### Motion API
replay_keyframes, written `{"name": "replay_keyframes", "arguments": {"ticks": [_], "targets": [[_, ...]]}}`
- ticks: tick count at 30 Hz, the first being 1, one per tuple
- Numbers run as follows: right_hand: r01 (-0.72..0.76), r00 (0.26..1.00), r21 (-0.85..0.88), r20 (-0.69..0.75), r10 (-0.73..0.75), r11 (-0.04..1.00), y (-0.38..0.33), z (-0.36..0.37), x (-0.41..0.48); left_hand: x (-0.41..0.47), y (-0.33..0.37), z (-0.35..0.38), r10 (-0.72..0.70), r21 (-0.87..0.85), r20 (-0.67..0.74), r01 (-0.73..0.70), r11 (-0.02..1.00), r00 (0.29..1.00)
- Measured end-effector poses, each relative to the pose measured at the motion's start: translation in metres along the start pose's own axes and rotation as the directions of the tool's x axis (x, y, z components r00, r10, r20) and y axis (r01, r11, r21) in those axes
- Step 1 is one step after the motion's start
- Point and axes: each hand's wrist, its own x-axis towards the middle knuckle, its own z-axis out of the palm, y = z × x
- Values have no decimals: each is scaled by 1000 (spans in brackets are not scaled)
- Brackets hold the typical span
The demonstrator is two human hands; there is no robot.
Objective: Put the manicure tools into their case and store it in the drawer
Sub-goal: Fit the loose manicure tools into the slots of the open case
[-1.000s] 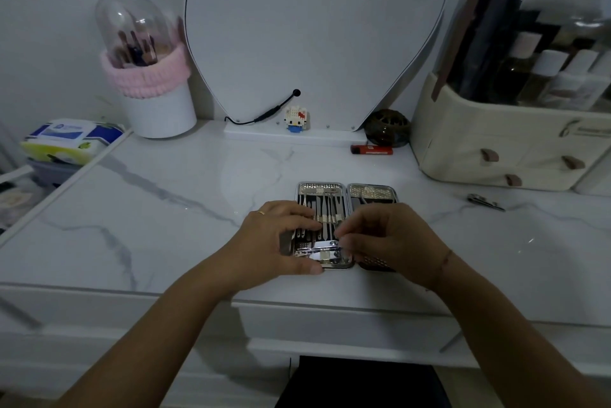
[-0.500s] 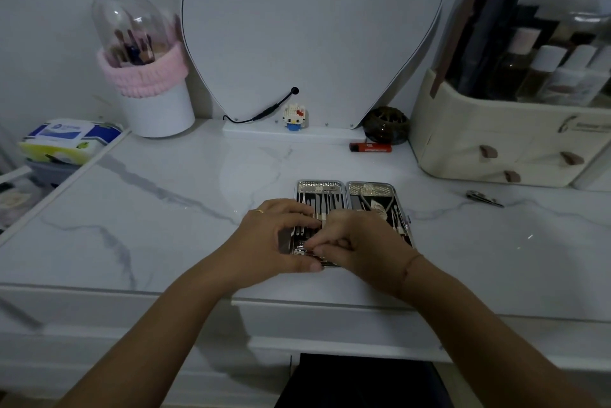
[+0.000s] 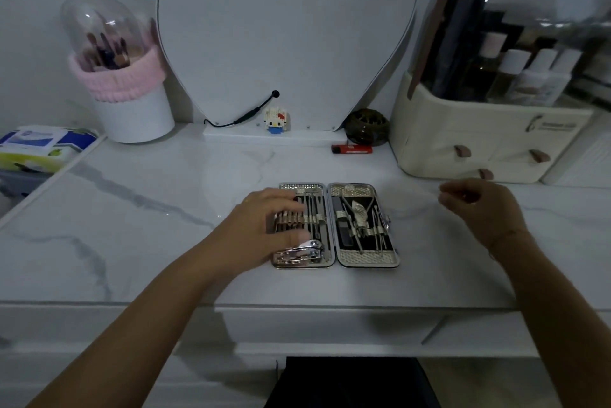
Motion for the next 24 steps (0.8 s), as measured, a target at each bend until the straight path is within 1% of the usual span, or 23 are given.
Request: {"name": "replay_keyframes", "arguments": {"ticks": [1, 3, 6, 9, 12, 15, 17, 19, 21, 23, 24], "targets": [[-64, 998, -44, -2, 64, 997, 13, -1, 7, 7, 4, -1, 1, -1, -9, -1, 1000, 1000], [-121, 992, -134, 12, 124, 984, 30, -2, 19, 21, 11, -2, -7, 30, -9, 7, 1000, 1000], [-103, 993, -236, 38, 116, 966, 42, 0, 29, 34, 13, 4, -21, 51, -11, 21, 998, 1000], [-102, 993, -228, 27, 111, 968, 42, 3, 32, 34, 7, 14, -23, -22, -48, 22, 1000, 999], [-81, 992, -215, 75, 99, 973, 31, 4, 32, 33, 5, 18, -6, -62, -96, 0, 998, 995], [-15, 987, -104, 155, 31, 994, 7, 13, 23, 41, 12, 13, -13, -123, -162, -8, 992, 987], [39, 977, 49, 209, -48, 998, -18, 22, 17, 51, 22, 7, -26, -182, -166, -4, 983, 986], [93, 955, 218, 257, -149, 972, -47, 31, 16, 64, 35, 2, -35, -266, -120, 2, 964, 992], [142, 933, 320, 274, -235, 937, -71, 40, 20, 77, 45, 0, -36, -337, -36, 22, 941, 999], [148, 926, 392, 267, -266, 908, -85, 48, 29, 88, 48, 3, -23, -380, 22, 30, 925, 999], [129, 927, 431, 267, -262, 893, -88, 52, 34, 93, 47, 5, -17, -401, 21, 24, 916, 1000]]}}
